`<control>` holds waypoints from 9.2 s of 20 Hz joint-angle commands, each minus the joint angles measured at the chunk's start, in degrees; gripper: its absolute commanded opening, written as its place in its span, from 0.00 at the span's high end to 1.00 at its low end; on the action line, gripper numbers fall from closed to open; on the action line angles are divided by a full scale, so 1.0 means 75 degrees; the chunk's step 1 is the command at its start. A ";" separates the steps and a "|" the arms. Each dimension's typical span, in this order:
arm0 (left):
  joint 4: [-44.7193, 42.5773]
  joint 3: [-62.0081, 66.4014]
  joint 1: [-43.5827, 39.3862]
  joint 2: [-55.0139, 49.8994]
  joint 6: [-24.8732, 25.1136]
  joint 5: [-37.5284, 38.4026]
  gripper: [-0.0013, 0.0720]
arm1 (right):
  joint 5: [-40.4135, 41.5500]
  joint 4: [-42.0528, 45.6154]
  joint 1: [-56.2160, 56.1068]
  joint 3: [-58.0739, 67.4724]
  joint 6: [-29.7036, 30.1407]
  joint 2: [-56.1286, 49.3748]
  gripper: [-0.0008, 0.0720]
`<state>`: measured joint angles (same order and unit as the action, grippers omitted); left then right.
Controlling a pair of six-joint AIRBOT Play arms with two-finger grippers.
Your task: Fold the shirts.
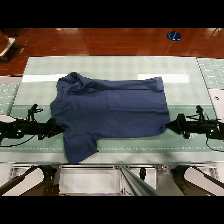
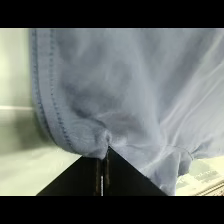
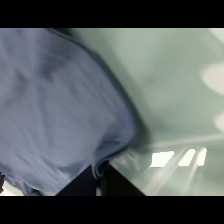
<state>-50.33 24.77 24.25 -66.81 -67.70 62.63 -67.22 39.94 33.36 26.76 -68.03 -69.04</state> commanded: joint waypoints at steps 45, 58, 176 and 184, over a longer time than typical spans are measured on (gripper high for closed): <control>-0.0819 0.5007 -0.2690 -0.0125 -0.2218 -0.4022 0.95 | 0.1131 0.2460 -0.3069 0.6545 -0.1364 -0.0734 0.96; -0.0370 0.6283 -0.3022 -0.3115 -0.2326 -0.3241 0.95 | 0.0487 0.2457 -0.3104 0.9448 -0.1958 -0.4631 0.96; 0.0236 0.2955 -0.5231 -0.0478 -0.1475 -0.2224 0.95 | -0.0833 0.2352 -0.2684 0.4800 -0.0688 -0.0067 0.96; 0.0344 0.6368 -0.8137 -0.3678 -0.1818 -0.2748 0.95 | -0.0956 0.2087 -0.2687 0.2707 -0.1757 0.4328 0.96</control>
<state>-48.21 62.85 -29.87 -85.76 -80.44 42.17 -73.36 56.21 13.26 50.19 -78.91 -45.23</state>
